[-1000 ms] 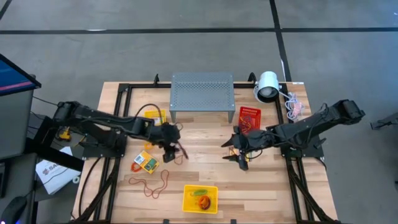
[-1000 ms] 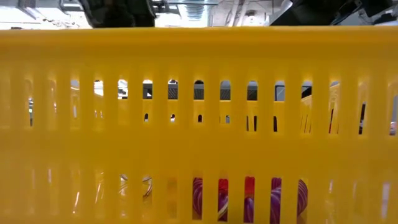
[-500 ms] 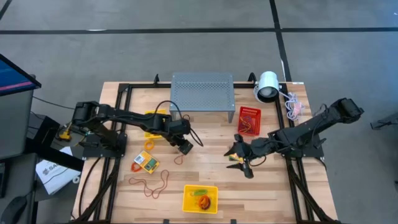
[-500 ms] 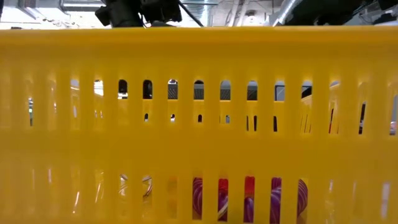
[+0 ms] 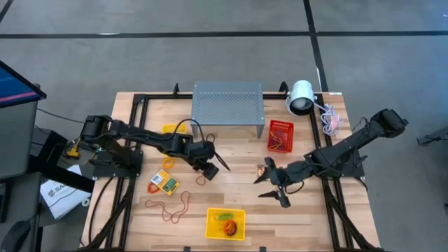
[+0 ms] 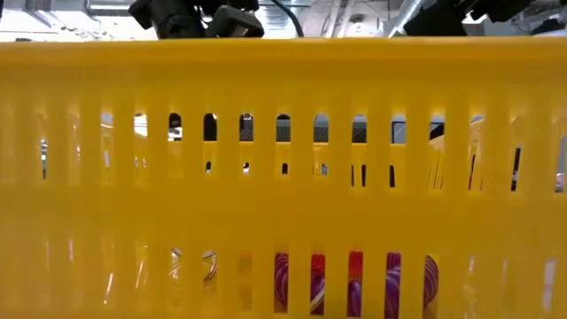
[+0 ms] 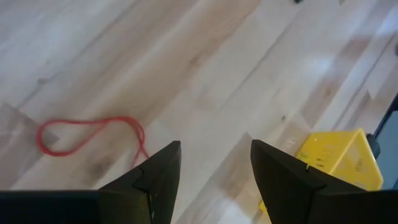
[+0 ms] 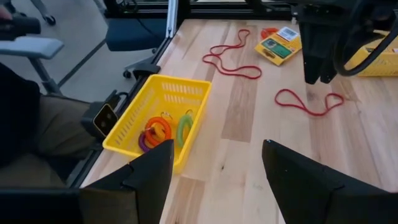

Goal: Pick & Place Office Desk Supplies
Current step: Put the red rubber band into the red bin

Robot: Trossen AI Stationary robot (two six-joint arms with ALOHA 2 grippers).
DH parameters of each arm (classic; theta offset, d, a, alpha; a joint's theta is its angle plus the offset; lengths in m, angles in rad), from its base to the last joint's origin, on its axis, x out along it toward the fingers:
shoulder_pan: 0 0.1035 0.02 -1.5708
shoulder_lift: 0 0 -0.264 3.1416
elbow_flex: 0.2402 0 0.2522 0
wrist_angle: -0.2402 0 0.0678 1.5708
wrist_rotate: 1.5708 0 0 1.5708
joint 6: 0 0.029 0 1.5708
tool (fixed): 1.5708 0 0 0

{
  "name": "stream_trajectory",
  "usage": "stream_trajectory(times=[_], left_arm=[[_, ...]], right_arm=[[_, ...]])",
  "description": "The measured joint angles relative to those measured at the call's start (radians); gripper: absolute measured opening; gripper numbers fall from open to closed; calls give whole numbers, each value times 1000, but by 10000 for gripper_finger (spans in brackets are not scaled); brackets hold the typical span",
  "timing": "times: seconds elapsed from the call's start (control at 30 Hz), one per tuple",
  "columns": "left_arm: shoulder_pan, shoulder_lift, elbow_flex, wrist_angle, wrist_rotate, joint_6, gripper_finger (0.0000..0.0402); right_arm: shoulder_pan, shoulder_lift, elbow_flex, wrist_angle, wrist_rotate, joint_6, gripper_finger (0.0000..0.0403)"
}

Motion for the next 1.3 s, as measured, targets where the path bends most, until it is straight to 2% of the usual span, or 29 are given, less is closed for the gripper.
stream_trajectory(times=[0.17,0.37,0.47,0.6,0.7,0.8,0.87,0.93,1.07,1.2,1.3], left_arm=[[-11,-6,0,67,4,10,190],[-27,-12,-2,421,-1,117,190],[-29,-12,-2,563,5,226,190],[-6,-14,-2,749,0,279,190],[-7,-81,-5,840,22,424,190],[-33,-212,-3,851,4,572,190],[-54,-309,-3,827,-64,652,190],[-82,-407,6,772,-176,737,190],[-156,-545,130,551,-374,919,190],[-224,-540,336,231,-566,974,190],[-225,-464,499,-43,-711,896,190]], right_arm=[[11,0,0,-5,1,-18,240],[13,0,0,-18,-2,10,240],[13,0,0,-28,-2,44,240],[29,0,0,-35,-2,73,240],[46,0,0,-34,-2,73,240],[57,0,0,-31,-2,74,240],[59,0,0,-34,-2,74,240],[57,0,0,-34,-2,72,240],[46,0,0,-34,-1,60,240],[32,-6,0,-36,-1,58,240],[20,-7,0,-35,0,57,240]])
